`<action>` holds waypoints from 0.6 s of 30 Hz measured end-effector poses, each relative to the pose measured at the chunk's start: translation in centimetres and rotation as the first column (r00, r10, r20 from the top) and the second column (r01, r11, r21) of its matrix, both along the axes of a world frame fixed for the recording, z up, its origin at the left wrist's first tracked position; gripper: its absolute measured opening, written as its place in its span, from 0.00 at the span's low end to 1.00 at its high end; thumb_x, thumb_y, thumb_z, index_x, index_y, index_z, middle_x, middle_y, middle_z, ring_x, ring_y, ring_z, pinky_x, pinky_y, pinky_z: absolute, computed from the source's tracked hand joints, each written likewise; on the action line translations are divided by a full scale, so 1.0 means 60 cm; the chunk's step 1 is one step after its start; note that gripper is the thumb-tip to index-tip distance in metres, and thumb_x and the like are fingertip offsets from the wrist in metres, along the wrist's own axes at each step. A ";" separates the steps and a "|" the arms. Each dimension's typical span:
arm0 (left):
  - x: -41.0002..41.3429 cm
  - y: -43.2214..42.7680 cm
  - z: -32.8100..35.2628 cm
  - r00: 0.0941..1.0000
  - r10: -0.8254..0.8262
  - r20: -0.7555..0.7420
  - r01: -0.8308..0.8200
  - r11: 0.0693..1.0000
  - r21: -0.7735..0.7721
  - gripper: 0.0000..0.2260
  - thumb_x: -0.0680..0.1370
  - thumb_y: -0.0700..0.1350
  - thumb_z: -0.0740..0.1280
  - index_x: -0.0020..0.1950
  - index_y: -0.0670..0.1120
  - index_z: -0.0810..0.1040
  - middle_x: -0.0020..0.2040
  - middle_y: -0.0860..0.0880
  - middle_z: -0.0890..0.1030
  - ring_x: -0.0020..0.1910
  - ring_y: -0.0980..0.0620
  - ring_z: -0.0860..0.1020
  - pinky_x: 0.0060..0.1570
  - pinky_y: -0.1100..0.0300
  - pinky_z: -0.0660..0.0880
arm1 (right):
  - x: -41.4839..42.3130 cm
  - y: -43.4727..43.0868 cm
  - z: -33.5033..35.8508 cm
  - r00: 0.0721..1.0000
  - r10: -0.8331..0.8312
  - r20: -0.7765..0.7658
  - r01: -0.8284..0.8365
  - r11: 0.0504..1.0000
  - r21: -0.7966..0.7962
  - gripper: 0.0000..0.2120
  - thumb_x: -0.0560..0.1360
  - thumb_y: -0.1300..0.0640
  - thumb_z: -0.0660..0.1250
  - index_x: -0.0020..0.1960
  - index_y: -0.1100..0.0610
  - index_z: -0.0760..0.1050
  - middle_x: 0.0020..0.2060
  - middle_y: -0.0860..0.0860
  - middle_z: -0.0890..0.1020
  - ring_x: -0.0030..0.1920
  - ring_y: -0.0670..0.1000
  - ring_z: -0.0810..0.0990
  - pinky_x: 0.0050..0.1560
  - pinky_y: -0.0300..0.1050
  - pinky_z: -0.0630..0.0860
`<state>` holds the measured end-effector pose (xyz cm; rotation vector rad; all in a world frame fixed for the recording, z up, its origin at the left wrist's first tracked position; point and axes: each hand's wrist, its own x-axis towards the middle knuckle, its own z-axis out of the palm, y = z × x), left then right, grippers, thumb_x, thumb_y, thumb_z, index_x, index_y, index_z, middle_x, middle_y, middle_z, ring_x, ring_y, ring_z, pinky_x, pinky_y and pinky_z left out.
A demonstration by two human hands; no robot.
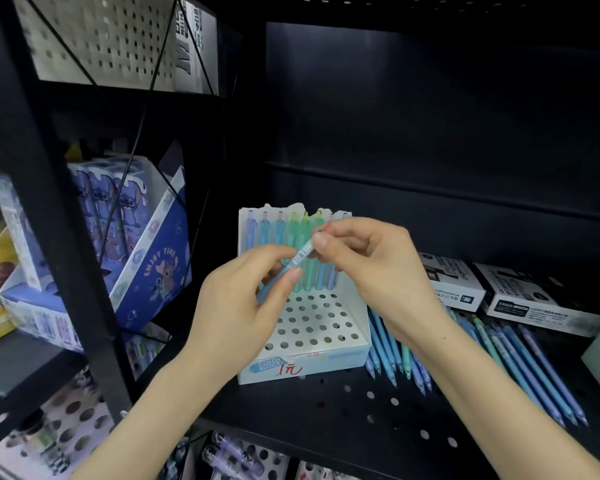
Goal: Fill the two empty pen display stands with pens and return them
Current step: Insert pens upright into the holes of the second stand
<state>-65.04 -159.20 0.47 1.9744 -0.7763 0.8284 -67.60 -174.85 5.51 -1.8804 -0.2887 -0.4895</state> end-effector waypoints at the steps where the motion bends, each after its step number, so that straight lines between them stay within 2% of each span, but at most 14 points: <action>1: -0.001 0.004 0.000 1.000 0.007 0.014 -0.007 1.000 0.015 0.12 0.77 0.51 0.61 0.54 0.48 0.79 0.41 0.56 0.77 0.41 0.58 0.75 0.39 0.66 0.71 | 0.001 0.001 0.002 1.000 -0.001 0.000 0.001 1.000 0.024 0.03 0.74 0.57 0.68 0.46 0.55 0.80 0.37 0.49 0.84 0.39 0.43 0.83 0.42 0.37 0.76; 5: 0.003 0.033 -0.006 0.988 0.155 0.027 -0.154 0.988 -0.021 0.14 0.79 0.50 0.59 0.59 0.47 0.76 0.52 0.55 0.76 0.46 0.61 0.73 0.47 0.70 0.68 | 0.004 -0.012 0.025 0.994 -0.070 0.080 0.056 0.984 0.167 0.04 0.75 0.58 0.66 0.44 0.59 0.76 0.34 0.51 0.83 0.34 0.44 0.81 0.34 0.37 0.76; 8: 0.007 0.048 -0.021 0.974 0.179 -0.140 -0.195 0.975 -0.110 0.15 0.81 0.48 0.58 0.66 0.49 0.71 0.60 0.57 0.72 0.51 0.70 0.71 0.52 0.63 0.68 | 0.011 -0.014 0.036 0.969 -0.171 0.181 0.150 0.981 0.124 0.06 0.75 0.56 0.68 0.42 0.58 0.76 0.32 0.51 0.82 0.31 0.44 0.80 0.32 0.37 0.75; 9: 0.010 0.050 -0.025 0.965 0.154 -0.213 -0.183 0.975 -0.127 0.16 0.81 0.46 0.58 0.69 0.51 0.69 0.61 0.58 0.71 0.52 0.75 0.69 0.54 0.64 0.67 | 0.015 -0.009 0.035 0.964 -0.185 0.190 0.170 0.981 0.093 0.06 0.74 0.55 0.68 0.42 0.58 0.76 0.32 0.51 0.82 0.31 0.45 0.80 0.32 0.36 0.75; 12: 0.023 0.051 -0.041 0.925 0.038 -0.378 -0.110 0.979 -0.170 0.21 0.80 0.46 0.59 0.73 0.56 0.63 0.66 0.61 0.68 0.52 0.82 0.65 0.51 0.77 0.64 | 0.033 0.017 0.019 0.963 -0.202 0.180 0.200 0.979 0.026 0.06 0.73 0.54 0.70 0.40 0.54 0.76 0.34 0.49 0.82 0.34 0.46 0.81 0.34 0.37 0.75; 15: 0.032 0.053 -0.054 0.901 -0.077 -0.428 -0.014 0.979 -0.205 0.23 0.79 0.46 0.61 0.73 0.58 0.60 0.70 0.63 0.66 0.59 0.79 0.64 0.53 0.80 0.63 | 0.053 0.043 0.003 0.958 -0.224 0.179 0.229 0.973 -0.011 0.06 0.73 0.52 0.70 0.39 0.52 0.76 0.35 0.48 0.82 0.36 0.48 0.81 0.40 0.44 0.79; 18: 0.035 0.053 -0.060 0.886 -0.147 -0.441 0.053 0.974 -0.218 0.25 0.79 0.44 0.61 0.74 0.59 0.60 0.70 0.65 0.66 0.65 0.73 0.64 0.56 0.79 0.63 | 0.069 0.060 -0.006 0.955 -0.235 0.183 0.248 0.967 -0.054 0.08 0.73 0.51 0.70 0.38 0.52 0.74 0.34 0.48 0.81 0.35 0.47 0.81 0.41 0.46 0.79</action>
